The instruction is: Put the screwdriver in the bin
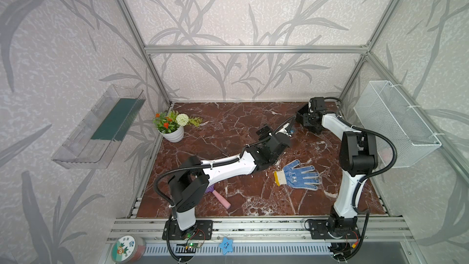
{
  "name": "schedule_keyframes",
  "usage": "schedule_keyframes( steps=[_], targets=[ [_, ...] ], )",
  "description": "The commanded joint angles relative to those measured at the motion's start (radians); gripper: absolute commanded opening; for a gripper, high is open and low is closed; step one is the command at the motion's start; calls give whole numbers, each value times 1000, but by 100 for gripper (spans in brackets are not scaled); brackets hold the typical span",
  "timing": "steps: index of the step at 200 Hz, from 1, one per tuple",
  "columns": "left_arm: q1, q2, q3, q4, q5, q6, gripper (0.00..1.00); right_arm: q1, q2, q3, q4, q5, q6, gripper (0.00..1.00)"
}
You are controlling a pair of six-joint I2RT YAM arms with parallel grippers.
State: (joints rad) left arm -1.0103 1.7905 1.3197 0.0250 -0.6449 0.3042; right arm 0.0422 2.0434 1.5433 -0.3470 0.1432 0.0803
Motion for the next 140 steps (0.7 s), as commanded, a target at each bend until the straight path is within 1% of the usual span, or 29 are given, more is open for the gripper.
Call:
schedule_keyframes(
  steps=[1,7,17,25,39,58,79,85,97,114,124,140],
  targets=[
    [18,-66,18,-117,126,-154,99,-1,22,22,-55,2,13,41],
    [27,-87,12,-128,166,-193,99,-1,24,32,-76,-1,32,38],
    [41,-116,2,-140,224,-250,99,1,22,36,-99,-16,55,30],
    [53,-132,-3,-151,249,-280,99,5,14,21,-95,-32,67,28],
    [66,-147,-4,-173,258,-306,99,18,-9,-19,-77,-45,73,27],
    [81,-171,-13,-197,276,-344,99,49,-45,-81,-58,-33,81,19],
    [128,-243,-71,-176,376,-453,99,101,-90,-151,-27,-4,81,13],
    [142,-270,-95,-161,399,-478,99,117,-102,-160,-35,4,80,9],
    [164,-311,-126,-152,419,-507,99,159,-134,-181,-40,32,92,7],
    [181,-361,-158,-165,418,-525,99,215,-181,-204,-55,34,124,4],
    [192,-390,-181,-166,417,-536,99,248,-198,-202,-75,27,157,4],
    [214,-431,-220,-161,435,-565,99,298,-213,-193,-120,4,245,4]
  ],
)
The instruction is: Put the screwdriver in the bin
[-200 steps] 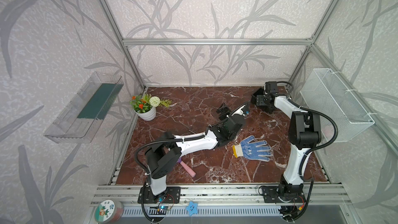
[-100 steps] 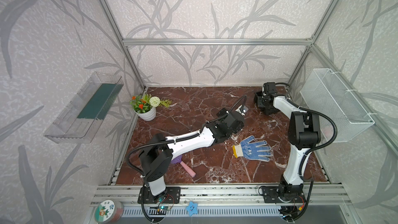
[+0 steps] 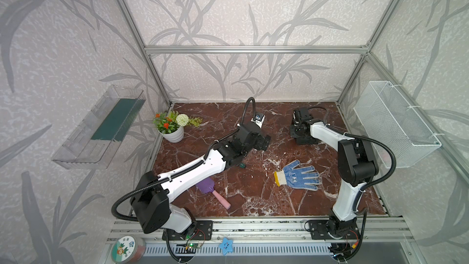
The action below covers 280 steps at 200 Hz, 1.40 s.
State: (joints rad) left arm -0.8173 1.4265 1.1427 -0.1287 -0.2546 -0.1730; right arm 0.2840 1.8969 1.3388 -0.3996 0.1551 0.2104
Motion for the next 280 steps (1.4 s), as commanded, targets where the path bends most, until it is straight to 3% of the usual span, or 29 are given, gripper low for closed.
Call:
schedule_keyframes(
  steps=[1,30,99,136,164,200,222,256,280],
  targets=[
    [22,-68,-46,-7,46,-89,99,59,-66,11,-67,-9,121,4],
    [66,-117,-126,15,73,-142,99,146,-39,17,-47,-88,238,4],
    [217,-270,-300,21,171,-305,99,349,188,249,-94,-74,323,8],
    [318,-342,-382,45,277,-433,99,386,267,360,-116,-88,324,16],
    [330,-402,-411,22,308,-477,99,401,257,414,-158,-112,244,33],
    [378,-466,-459,-9,375,-557,99,449,88,267,-32,-127,129,53],
    [436,-498,-486,-16,446,-602,99,510,-13,126,71,-121,26,60],
    [533,-502,-546,49,562,-697,99,592,-42,-17,176,-175,-50,61],
    [608,-479,-605,130,665,-783,99,649,3,-30,190,-153,-86,61]
  ],
)
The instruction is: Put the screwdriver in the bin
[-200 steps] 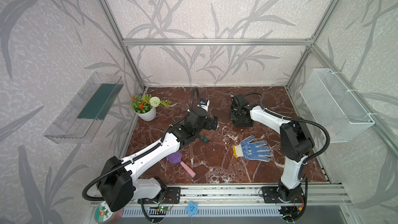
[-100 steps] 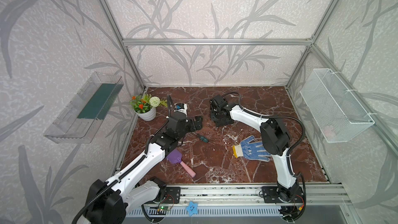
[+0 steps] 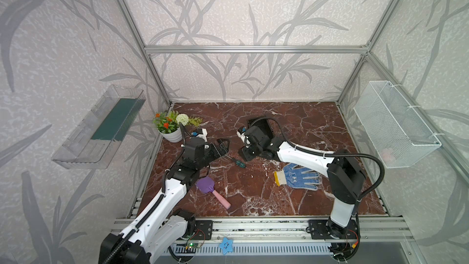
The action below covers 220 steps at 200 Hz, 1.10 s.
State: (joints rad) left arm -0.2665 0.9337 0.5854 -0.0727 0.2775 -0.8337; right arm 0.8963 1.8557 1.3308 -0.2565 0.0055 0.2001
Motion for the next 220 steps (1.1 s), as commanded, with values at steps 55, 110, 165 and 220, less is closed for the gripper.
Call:
schedule_keyframes(
  steps=[55,110,165,220],
  targets=[
    [145,1,-114,103,201,-168,99,55,137,-2,45,2,-78,60],
    [157,-7,-126,99,204,-171,99,54,216,44,24,12,-88,51],
    [164,5,-133,126,205,-193,99,63,219,37,18,39,-85,36],
    [164,6,-137,187,223,-187,99,64,120,-25,25,101,-102,20]
  ],
)
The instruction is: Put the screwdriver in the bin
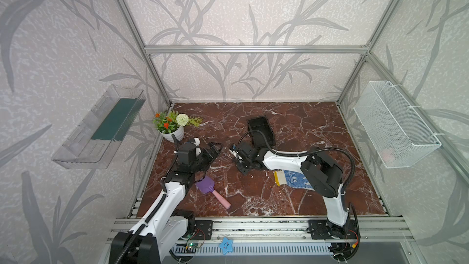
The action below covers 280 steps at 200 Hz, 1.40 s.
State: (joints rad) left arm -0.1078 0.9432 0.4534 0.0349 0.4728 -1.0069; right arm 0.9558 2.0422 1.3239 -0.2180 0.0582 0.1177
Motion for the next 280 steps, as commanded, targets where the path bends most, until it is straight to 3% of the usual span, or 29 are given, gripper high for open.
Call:
schedule_keyframes(
  steps=[1,88,152,208,280],
  targets=[
    [6,-3,-7,85,30,-14,99,4,-68,-17,-17,49,-21,20],
    [-23,6,37,129,27,4,99,-8,-292,-90,-97,203,-145,17],
    [-241,79,112,219,-107,75,99,-191,-399,-102,-145,191,-158,16],
    [-353,275,193,346,-95,64,99,-342,-311,19,-292,146,-182,16],
    [-375,391,212,425,-92,25,99,-351,-120,216,-398,112,-289,17]
  ],
)
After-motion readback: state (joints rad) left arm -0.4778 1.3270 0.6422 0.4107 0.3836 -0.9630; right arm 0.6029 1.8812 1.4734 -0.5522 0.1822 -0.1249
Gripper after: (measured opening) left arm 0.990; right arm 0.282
